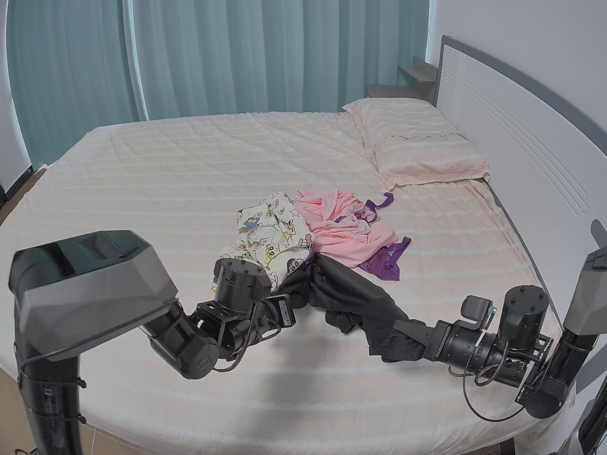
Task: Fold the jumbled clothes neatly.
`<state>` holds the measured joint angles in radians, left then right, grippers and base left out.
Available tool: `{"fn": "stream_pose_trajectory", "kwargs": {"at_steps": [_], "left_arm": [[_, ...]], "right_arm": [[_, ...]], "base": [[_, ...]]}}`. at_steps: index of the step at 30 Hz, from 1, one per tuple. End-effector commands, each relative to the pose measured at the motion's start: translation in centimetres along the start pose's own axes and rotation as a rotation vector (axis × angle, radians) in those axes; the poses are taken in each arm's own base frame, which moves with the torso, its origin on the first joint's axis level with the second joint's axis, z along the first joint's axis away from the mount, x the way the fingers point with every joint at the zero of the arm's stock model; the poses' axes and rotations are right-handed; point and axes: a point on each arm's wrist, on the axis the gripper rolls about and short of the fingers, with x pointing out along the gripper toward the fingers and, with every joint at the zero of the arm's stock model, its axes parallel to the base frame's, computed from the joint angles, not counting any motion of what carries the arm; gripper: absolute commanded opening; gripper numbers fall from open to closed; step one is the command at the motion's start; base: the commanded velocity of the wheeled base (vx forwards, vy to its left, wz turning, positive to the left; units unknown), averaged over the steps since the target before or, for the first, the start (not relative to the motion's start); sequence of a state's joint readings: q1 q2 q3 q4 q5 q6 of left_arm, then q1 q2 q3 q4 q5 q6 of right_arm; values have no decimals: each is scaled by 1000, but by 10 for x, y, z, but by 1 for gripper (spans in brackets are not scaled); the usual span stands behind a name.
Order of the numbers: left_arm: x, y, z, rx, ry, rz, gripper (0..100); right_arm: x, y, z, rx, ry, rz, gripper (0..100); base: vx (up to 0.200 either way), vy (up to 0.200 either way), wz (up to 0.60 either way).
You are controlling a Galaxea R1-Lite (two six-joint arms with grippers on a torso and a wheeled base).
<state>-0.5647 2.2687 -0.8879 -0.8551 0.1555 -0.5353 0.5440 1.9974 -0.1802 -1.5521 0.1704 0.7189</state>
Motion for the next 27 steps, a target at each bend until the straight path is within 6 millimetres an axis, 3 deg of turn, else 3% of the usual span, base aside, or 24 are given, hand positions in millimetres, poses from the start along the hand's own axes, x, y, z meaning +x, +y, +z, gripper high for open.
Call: {"fn": "stream_pose_trajectory", "kwargs": {"at_steps": [1, 3, 6, 7, 8, 13, 21, 24, 27], "left_arm": [[-89, -41, 54, -54, -197, -160, 0], [-100, -47, 61, -60, -233, -175, 0], [-135, -63, 80, -81, -334, -222, 0], [-135, -63, 80, -81, -334, -222, 0], [-153, -70, 87, -89, -374, -258, 0], [-185, -68, 102, -117, -449, -303, 0], [-180, -53, 78, -180, -358, -269, 0], [-160, -56, 60, -202, -281, -248, 0], [-154, -60, 49, -216, -238, -253, 0]], "right_arm": [[-23, 53, 45, -55, -221, 235, 0], [-28, 62, 54, -65, -265, 272, 0], [-44, 87, 79, -92, -386, 376, 0], [-44, 87, 79, -92, -386, 376, 0], [-58, 99, 92, -106, -452, 426, 0], [-78, 100, 98, -103, -498, 443, 0], [-60, 76, 76, 7, -349, 379, 0], [-44, 65, 62, 9, -260, 338, 0], [-42, 63, 57, -3, -239, 326, 0]], "base": [[0, 0, 0], [0, 0, 0], [0, 0, 0], [0, 0, 0], [0, 0, 0], [0, 0, 0], [0, 0, 0], [0, 0, 0], [0, 0, 0]]}}
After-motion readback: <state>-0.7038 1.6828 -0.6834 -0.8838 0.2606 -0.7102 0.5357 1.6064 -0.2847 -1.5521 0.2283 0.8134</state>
